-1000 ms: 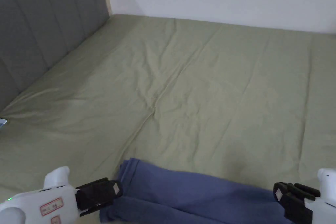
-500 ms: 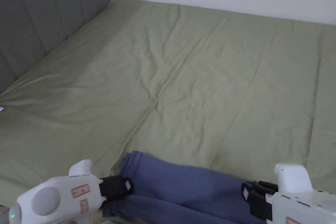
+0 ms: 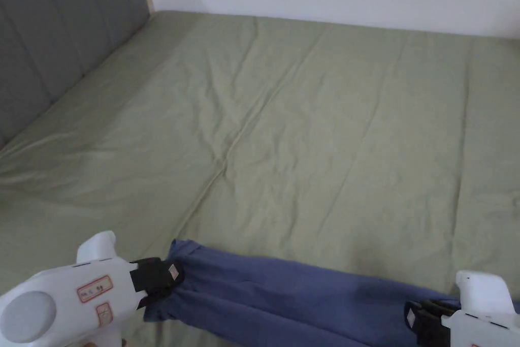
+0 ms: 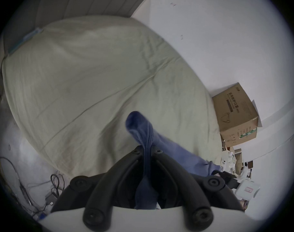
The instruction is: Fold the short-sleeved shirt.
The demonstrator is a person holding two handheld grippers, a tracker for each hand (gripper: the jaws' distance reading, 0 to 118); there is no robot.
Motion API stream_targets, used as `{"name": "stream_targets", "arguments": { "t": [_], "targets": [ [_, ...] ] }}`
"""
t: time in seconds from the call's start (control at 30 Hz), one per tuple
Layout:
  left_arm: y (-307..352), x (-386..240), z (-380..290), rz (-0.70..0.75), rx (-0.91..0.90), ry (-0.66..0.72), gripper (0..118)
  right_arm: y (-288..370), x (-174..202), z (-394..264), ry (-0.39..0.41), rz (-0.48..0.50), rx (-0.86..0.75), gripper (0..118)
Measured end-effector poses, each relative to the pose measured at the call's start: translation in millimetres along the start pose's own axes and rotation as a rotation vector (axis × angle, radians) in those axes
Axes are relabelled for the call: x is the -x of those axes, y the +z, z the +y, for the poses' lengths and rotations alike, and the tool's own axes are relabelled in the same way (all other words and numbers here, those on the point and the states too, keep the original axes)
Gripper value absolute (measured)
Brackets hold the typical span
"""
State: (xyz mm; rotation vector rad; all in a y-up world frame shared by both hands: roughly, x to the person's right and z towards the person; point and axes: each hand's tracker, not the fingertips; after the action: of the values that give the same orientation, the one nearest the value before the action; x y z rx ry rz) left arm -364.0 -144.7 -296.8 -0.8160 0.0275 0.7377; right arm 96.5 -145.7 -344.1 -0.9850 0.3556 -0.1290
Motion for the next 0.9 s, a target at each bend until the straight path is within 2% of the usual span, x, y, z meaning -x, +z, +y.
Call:
{"name": "stream_targets", "arguments": {
  "t": [0.13, 0.27, 0.5, 0.63, 0.67, 0.7, 0.73, 0.77, 0.8, 0.9],
  "targets": [
    [8.2, -64.1, 0.9, -0.085, -0.030, -0.123, 7, 13.3, -28.0, -5.5, -0.064, -0.023, -0.035, 3],
    [-8.9, -142.1, -18.4, -0.172, 0.026, -0.335, 7, 31.8, -55.0, -13.3, -0.147, -0.043, -0.071, 3],
    [-81.0, -247.2, -94.7, -0.319, 0.258, -0.609, 7, 71.3, -87.2, -30.7, -0.201, -0.117, -0.124, 3],
    [-123.4, -273.1, -137.9, -0.352, 0.327, -0.666, 9, 83.4, -106.1, -41.6, -0.258, -0.150, -0.142, 3],
    [-134.0, -273.5, -146.1, -0.324, 0.367, -0.660, 17, 84.5, -110.5, -44.9, -0.279, -0.155, -0.141, 3],
    [-146.0, -273.3, -153.2, -0.313, 0.422, -0.638, 47, 85.7, -114.1, -48.6, -0.298, -0.160, -0.140, 3],
    [-154.8, -271.9, -158.7, -0.305, 0.479, -0.629, 81, 86.0, -125.1, -51.9, -0.314, -0.164, -0.141, 3],
    [-160.4, -270.5, -162.7, -0.282, 0.531, -0.613, 108, 86.9, -128.2, -54.8, -0.326, -0.165, -0.141, 3],
    [-165.7, -264.8, -165.7, -0.273, 0.572, -0.592, 117, 87.8, -131.1, -57.7, -0.337, -0.165, -0.138, 3],
    [-154.1, -250.6, -157.8, -0.253, 0.494, -0.509, 103, 88.1, -137.7, -63.6, -0.354, -0.177, -0.132, 3]
  ]
}}
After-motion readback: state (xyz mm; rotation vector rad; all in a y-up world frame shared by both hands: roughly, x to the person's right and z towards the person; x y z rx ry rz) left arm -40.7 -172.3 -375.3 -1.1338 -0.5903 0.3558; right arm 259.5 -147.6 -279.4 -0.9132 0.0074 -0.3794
